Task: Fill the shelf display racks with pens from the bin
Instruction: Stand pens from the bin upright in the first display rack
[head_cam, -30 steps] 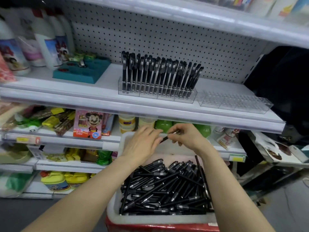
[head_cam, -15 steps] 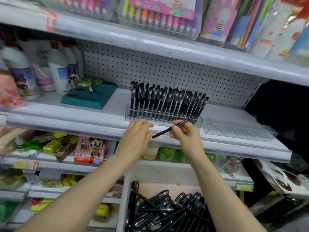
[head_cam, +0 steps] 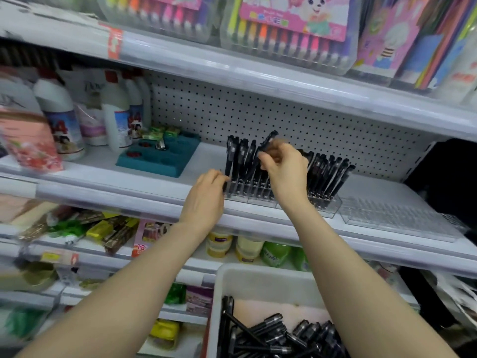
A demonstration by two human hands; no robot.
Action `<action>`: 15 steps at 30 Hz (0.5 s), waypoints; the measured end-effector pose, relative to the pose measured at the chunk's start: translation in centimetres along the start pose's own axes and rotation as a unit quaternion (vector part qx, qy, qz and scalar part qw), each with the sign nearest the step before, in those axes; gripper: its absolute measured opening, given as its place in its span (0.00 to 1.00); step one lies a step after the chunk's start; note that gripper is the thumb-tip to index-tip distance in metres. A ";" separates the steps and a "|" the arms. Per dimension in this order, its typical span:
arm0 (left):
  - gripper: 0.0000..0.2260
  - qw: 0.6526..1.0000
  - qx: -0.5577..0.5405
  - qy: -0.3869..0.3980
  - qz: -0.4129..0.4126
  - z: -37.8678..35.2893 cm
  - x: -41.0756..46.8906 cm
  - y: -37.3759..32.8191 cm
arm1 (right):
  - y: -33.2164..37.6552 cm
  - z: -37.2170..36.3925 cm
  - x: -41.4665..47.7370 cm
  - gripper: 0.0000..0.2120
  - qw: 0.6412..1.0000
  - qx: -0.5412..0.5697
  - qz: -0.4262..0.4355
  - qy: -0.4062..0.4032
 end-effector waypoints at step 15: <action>0.19 1.000 -0.017 -0.014 0.005 -0.1 -0.1 0.0 | -1.4 -4.5 -1.4 0.08 0.993 -0.035 -0.063 0.093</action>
Point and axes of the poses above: each hand's wrist, its own x-axis towards the middle knuckle, its own z-axis out of the back of the hand, y = z × x, the point moved 5 cm from there along x, towards the middle knuckle, and after that the axes turned 15 degrees about z, right-handed, at the moved point
